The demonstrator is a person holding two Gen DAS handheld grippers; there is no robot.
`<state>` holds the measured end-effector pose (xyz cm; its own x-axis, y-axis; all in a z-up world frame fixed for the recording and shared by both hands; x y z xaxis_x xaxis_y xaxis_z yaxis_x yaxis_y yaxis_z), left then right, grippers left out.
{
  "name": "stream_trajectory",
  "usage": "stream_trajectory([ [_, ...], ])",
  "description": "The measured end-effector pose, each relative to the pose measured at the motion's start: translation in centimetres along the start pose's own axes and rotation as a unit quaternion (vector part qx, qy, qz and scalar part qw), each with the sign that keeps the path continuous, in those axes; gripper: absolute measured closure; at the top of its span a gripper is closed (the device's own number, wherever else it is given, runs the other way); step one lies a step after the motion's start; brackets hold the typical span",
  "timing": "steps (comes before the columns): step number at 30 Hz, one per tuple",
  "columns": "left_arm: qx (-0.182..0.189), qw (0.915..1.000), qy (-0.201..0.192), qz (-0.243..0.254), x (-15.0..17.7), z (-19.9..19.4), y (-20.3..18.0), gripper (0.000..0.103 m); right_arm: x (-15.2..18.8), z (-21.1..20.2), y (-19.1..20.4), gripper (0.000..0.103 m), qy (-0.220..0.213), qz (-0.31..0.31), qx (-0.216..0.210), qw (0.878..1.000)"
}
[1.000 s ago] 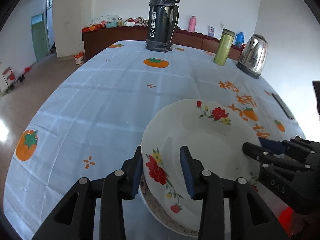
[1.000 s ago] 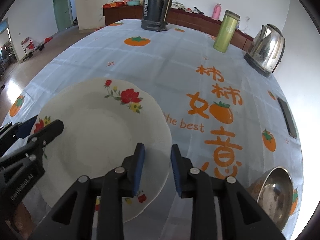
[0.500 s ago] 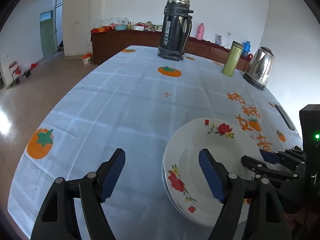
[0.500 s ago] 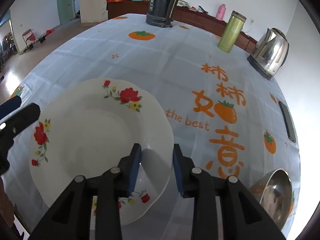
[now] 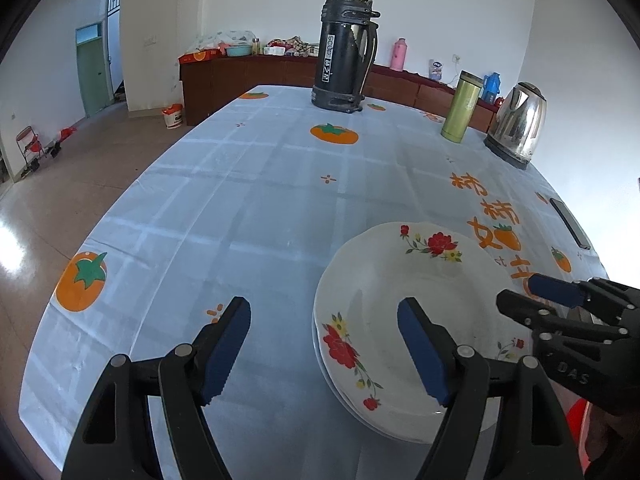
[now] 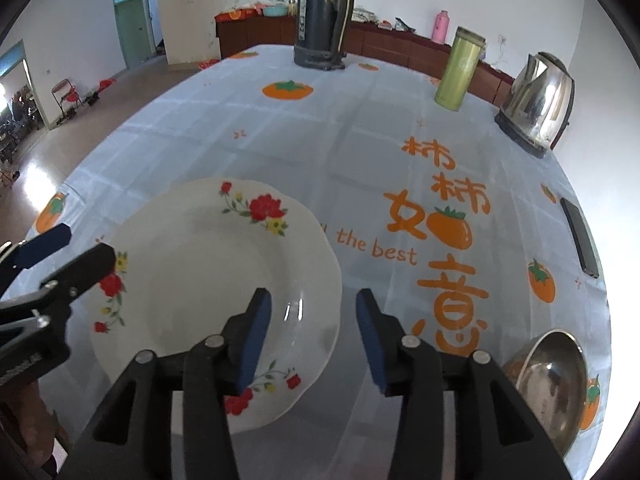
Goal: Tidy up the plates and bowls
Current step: 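Move the left gripper to the rim of the pink plastic bowl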
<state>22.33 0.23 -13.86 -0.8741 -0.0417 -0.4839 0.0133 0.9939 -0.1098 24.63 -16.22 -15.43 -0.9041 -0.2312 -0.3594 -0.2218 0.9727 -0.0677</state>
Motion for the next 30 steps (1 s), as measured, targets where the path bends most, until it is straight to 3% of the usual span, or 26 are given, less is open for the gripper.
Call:
stream_trajectory([
  [10, 0.008, 0.9999, 0.01, 0.007, 1.3, -1.8, -1.4, 0.025, 2.2, -4.0, -0.5, 0.059, -0.035, -0.005, -0.019, 0.999],
  [21, 0.046, 0.9951, 0.016, 0.086, 5.7, -5.2, -8.4, 0.025, 11.8, -8.9, -7.5, 0.06, -0.053, 0.063, -0.013, 0.997],
  [28, 0.098, 0.985, 0.045, 0.135, 8.5, -5.4, -12.9, 0.025, 17.2, -8.5, -11.0, 0.073, -0.028, 0.113, 0.002, 0.993],
  [29, 0.105, 0.9829, 0.046, 0.144, 8.9, -5.5, -13.6, 0.03, 17.8, -8.2, -11.3, 0.074, -0.023, 0.119, 0.003, 0.993],
  [30, 0.112, 0.9804, 0.048, 0.155, 9.4, -5.6, -14.3, 0.042, 18.3, -8.0, -11.5, 0.077, -0.019, 0.124, 0.004, 0.992],
])
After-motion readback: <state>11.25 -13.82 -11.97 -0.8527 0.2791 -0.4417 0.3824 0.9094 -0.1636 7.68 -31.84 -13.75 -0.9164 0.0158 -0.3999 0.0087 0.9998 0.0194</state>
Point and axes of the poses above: each gripper's, at about its wrist camera, not at the fingertips, and z roughly the way its jaws point, y to its left, x to its underside, the point moved 8 cm from there along z, roughly the way its jaws point, and after that the axes turned 15 degrees about y, right-handed, at the moved point
